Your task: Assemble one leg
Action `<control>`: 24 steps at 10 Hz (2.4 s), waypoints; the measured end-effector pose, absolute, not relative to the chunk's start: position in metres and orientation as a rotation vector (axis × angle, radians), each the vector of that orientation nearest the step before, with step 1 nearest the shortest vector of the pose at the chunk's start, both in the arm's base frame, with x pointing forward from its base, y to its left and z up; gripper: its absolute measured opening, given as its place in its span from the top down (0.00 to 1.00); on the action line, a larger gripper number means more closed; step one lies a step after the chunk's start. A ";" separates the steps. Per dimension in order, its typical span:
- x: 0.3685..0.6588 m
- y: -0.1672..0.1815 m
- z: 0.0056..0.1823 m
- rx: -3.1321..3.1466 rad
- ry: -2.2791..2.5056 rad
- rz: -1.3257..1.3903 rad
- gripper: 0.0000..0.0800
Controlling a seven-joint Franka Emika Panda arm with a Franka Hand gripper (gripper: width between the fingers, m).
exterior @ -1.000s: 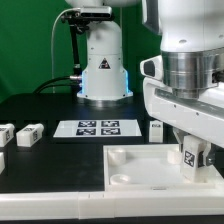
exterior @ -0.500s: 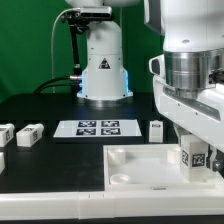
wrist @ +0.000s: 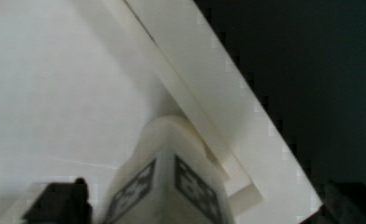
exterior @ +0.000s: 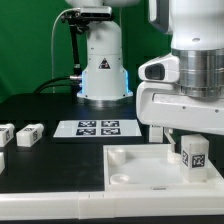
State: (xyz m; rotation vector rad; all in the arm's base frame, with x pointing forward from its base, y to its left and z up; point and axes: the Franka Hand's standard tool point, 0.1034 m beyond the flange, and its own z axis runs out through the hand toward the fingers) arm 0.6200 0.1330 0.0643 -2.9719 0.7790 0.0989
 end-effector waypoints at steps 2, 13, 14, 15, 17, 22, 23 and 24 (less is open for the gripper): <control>0.621 0.130 0.065 -3.051 0.355 0.085 0.19; 0.625 0.119 0.064 -3.044 0.453 0.056 0.64; 0.624 0.119 0.063 -3.000 0.730 0.044 0.64; 0.624 0.119 0.064 -2.949 0.940 0.044 0.64; 0.624 0.117 0.064 -2.750 1.409 0.066 0.64; 0.625 0.118 0.063 -2.306 2.050 0.090 0.55; 0.625 0.119 0.062 -2.325 2.027 0.090 0.55; 0.625 0.119 0.062 -2.353 1.994 0.089 0.35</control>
Offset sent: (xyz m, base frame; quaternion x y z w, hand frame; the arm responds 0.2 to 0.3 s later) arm 0.0014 -0.0040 -0.0028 0.0087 -0.0098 -0.3624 0.9319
